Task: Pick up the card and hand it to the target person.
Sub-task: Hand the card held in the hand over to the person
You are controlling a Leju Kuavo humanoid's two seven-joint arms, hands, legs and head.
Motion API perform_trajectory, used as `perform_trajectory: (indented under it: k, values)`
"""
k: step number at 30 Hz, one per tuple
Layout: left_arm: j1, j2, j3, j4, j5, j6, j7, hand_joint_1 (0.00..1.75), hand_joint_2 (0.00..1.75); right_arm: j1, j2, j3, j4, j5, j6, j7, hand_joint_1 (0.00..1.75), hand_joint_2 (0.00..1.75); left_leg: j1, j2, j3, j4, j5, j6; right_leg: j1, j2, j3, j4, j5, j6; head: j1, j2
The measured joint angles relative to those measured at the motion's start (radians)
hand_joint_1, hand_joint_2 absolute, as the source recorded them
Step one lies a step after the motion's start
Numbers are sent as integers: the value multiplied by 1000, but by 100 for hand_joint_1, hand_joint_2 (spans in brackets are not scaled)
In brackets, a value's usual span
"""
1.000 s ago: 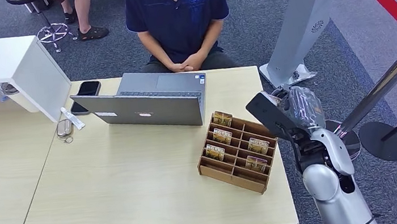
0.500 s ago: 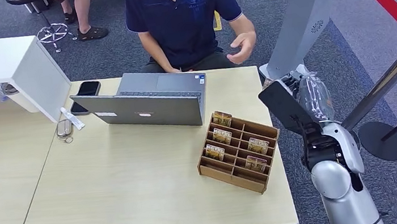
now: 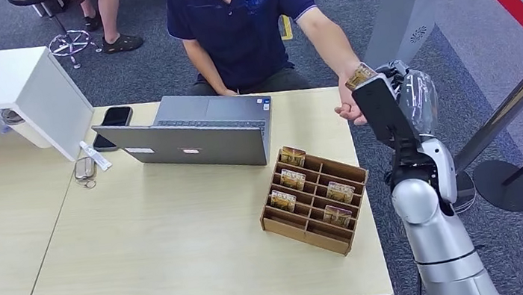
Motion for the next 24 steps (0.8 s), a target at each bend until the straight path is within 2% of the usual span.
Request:
perform_trajectory:
  k: [5,13,16,19,23,24]
  values:
    - [0,-7,0,0,-10,-1,-3,0,0,-27,28,-3,120,14,-35,-25,161,175,0,0,0,0,0,0,0,0,0,0,0,0,0,0]
    - [0,-12,0,0,-23,-5,-7,0,0,-37,49,2,216,158,-46,2,155,175,0,0,0,0,0,0,0,0,0,0,0,0,0,0]
    - [0,-13,0,0,-26,-6,-10,0,0,-36,52,6,231,206,-46,16,146,175,0,0,0,0,0,0,0,0,0,0,0,0,0,0]
    - [0,-14,0,0,-29,-6,-10,0,0,-36,53,12,247,246,-44,33,116,175,0,0,0,0,0,0,0,0,0,0,0,0,0,0]
    - [0,-16,0,0,-32,-6,-10,0,0,-34,53,19,262,287,-39,48,6,175,0,0,0,0,0,0,0,0,0,0,0,0,0,0]
    - [0,-16,0,0,-32,-6,-10,0,0,-34,53,22,265,293,-34,50,0,175,0,0,0,0,0,0,0,0,0,0,0,0,0,0]
